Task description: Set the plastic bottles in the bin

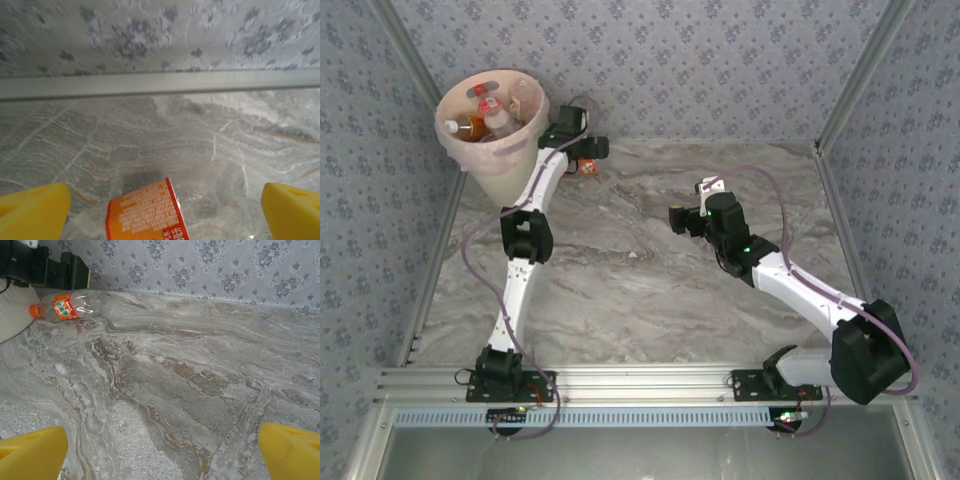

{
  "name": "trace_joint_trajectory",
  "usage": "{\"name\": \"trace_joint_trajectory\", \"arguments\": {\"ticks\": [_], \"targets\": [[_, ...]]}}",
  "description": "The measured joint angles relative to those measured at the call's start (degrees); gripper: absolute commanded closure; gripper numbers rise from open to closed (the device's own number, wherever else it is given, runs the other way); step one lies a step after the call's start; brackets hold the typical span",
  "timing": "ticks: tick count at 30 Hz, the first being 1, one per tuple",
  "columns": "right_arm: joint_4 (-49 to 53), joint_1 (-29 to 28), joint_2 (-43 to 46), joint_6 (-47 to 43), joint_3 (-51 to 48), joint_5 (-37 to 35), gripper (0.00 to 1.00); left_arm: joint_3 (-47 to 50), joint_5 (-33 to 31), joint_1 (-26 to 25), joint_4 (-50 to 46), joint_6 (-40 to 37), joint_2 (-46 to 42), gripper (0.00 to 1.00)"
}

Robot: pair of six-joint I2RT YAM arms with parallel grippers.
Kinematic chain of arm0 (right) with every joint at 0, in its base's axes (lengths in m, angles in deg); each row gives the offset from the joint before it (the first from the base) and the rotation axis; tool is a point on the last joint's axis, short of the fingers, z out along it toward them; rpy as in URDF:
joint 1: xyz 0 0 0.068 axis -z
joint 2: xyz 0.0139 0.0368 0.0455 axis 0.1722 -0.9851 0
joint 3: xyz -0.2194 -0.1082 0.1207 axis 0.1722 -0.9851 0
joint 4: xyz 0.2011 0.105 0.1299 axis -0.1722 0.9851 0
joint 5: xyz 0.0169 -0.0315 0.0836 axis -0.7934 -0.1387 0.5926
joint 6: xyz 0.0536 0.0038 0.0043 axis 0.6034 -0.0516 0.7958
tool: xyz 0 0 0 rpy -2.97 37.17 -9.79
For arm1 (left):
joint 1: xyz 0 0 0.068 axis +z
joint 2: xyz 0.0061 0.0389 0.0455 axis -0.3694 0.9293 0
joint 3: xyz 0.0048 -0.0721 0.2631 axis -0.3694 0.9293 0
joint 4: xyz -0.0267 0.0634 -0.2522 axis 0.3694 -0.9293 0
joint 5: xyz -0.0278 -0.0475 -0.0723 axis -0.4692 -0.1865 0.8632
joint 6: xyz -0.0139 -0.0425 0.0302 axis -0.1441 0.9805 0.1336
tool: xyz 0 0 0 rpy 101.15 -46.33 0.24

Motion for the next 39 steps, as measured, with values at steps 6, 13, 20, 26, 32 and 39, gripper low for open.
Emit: {"name": "trace_joint_trajectory", "arguments": {"ticks": [6, 13, 20, 26, 32, 39], "targets": [[-0.2, 0.0, -0.2, 0.4, 0.7, -0.1, 0.00, 1.9, 3.5, -0.7, -1.4, -0.4, -0.3, 0.02], [-0.2, 0.0, -0.2, 0.4, 0.7, -0.1, 0.00, 18.3, 5.1, -2.4, -1.0, -0.5, -10.4, 0.02], [-0.2, 0.0, -0.1, 0.4, 0.7, 0.0, 0.00, 42.4, 7.0, -6.5, 1.0, 0.3, -26.1, 0.02], [-0.2, 0.0, -0.1, 0.5, 0.7, 0.0, 0.00, 57.8, 9.7, -8.0, 3.8, 0.6, -38.6, 0.02], [-0.8, 0.0, -0.1, 0.5, 0.7, 0.0, 0.00, 61.5, 7.5, -8.1, 5.8, -13.3, -44.2, 0.02], [-1.1, 0.0, 0.0, 0.8, 0.7, -0.1, 0.00, 55.5, 2.0, -8.0, 3.2, -34.9, -36.2, 0.02]]}}
